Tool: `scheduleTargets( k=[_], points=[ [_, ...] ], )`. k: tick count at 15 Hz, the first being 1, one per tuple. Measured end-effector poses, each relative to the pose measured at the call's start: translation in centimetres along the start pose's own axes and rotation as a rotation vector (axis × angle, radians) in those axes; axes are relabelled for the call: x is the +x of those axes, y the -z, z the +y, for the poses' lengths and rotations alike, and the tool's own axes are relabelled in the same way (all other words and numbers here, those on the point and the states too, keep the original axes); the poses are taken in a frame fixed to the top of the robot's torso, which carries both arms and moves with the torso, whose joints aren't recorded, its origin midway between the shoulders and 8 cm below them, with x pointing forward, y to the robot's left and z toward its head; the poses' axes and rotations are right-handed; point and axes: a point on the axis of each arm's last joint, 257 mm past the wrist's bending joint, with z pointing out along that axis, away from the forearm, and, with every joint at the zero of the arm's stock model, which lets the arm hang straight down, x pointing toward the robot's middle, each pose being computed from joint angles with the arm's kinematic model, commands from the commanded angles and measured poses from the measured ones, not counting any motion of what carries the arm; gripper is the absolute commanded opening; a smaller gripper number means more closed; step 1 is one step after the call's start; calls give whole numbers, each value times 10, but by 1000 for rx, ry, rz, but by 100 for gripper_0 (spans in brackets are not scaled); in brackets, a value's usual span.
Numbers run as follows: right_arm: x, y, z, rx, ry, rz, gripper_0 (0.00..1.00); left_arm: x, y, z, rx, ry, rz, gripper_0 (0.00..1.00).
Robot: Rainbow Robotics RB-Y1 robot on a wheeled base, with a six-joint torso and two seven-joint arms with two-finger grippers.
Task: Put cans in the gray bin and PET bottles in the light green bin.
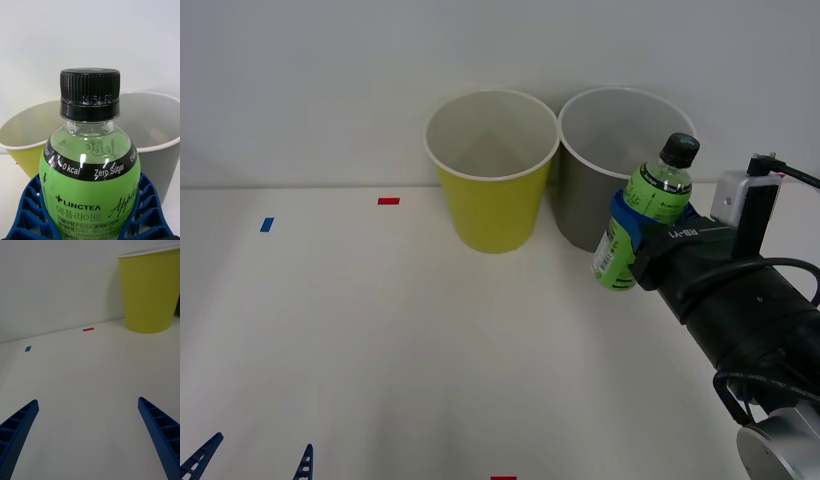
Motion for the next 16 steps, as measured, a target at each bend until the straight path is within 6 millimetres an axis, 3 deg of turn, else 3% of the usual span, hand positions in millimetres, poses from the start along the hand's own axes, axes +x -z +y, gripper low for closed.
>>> scheduleTargets(
  k=[4,8,11,16],
  points=[
    [-16,-6,9,45,-44,72,6,0,0,0,0,0,0,91],
    [-68,-20,41,6,-141,30,6,0,0,0,0,0,0,91],
    [-91,-28,62,-76,-177,26,6,0,0,0,0,0,0,91],
    [-122,-64,83,-228,-127,4,0,0,0,0,0,0,0,90]
  ],
)
